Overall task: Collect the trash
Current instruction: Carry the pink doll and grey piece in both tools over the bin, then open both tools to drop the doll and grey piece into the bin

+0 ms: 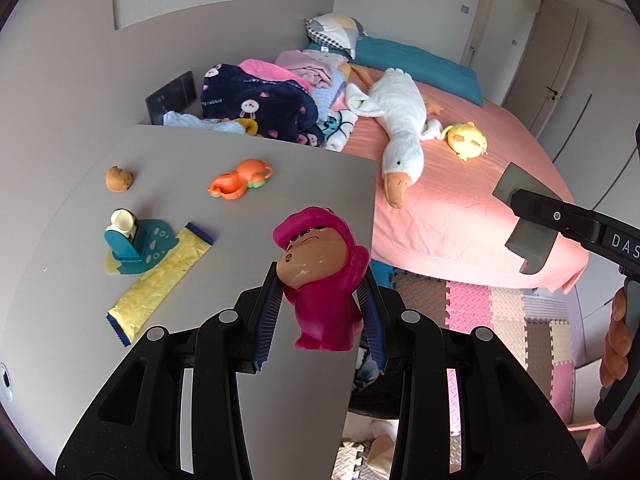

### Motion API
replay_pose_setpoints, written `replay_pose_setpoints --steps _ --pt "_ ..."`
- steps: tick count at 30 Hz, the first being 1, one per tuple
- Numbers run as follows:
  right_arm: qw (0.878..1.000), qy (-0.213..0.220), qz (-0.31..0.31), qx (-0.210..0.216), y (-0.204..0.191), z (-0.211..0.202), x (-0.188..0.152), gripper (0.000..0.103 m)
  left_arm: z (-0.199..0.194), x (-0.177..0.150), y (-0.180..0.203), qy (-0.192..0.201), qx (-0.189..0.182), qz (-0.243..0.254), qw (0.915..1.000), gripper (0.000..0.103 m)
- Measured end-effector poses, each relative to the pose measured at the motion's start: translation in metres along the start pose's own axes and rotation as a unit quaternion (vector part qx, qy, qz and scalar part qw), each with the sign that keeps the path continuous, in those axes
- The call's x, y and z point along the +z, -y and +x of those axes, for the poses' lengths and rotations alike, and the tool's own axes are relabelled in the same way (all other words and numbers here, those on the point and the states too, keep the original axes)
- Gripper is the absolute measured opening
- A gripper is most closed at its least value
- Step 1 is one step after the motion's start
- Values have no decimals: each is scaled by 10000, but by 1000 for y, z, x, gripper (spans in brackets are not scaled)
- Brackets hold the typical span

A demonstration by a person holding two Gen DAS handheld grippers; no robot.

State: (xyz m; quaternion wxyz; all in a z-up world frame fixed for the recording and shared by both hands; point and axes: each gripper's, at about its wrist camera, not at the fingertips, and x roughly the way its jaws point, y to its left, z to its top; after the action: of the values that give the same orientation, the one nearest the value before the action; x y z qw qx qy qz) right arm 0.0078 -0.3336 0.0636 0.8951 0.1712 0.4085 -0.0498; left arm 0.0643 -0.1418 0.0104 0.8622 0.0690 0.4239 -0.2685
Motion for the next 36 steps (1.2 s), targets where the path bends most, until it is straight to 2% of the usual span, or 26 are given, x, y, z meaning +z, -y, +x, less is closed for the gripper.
replay_pose_setpoints --steps 14,24,25,26,27,28,29,30,33,36 --pt "9985 144 382 -375 53 -25 -8 41 18 1 68 -185 -482 624 9967 37" --pt "9970 106 574 -504 75 -30 -13 41 26 -6 95 -415 -655 972 9922 38" --pt "9965 64 581 -595 76 -29 -13 47 29 -7 98 -520 -687 1051 9907 41" --pt "9956 73 591 -729 77 -28 -14 60 31 -9 100 -613 -659 1122 9896 64" --pt "9944 171 666 -801 79 -30 -14 87 32 -11 102 -620 -561 1153 9898 99" --pt "9920 403 824 -866 83 -36 -16 101 30 -13 103 -488 -415 1161 9912 97" --pt "9882 673 1010 -933 88 -41 -17 101 28 -14 104 -410 -312 1181 9917 97" --pt "9859 727 1126 -1006 92 -43 -17 101 28 -15 103 -432 -282 1195 9915 97" --pt "9850 437 1223 -1140 102 -38 -13 101 31 -15 97 -526 -204 1083 9925 97" --pt "9845 405 1162 -1249 105 -36 -14 101 31 -13 90 -553 -185 938 9939 97"
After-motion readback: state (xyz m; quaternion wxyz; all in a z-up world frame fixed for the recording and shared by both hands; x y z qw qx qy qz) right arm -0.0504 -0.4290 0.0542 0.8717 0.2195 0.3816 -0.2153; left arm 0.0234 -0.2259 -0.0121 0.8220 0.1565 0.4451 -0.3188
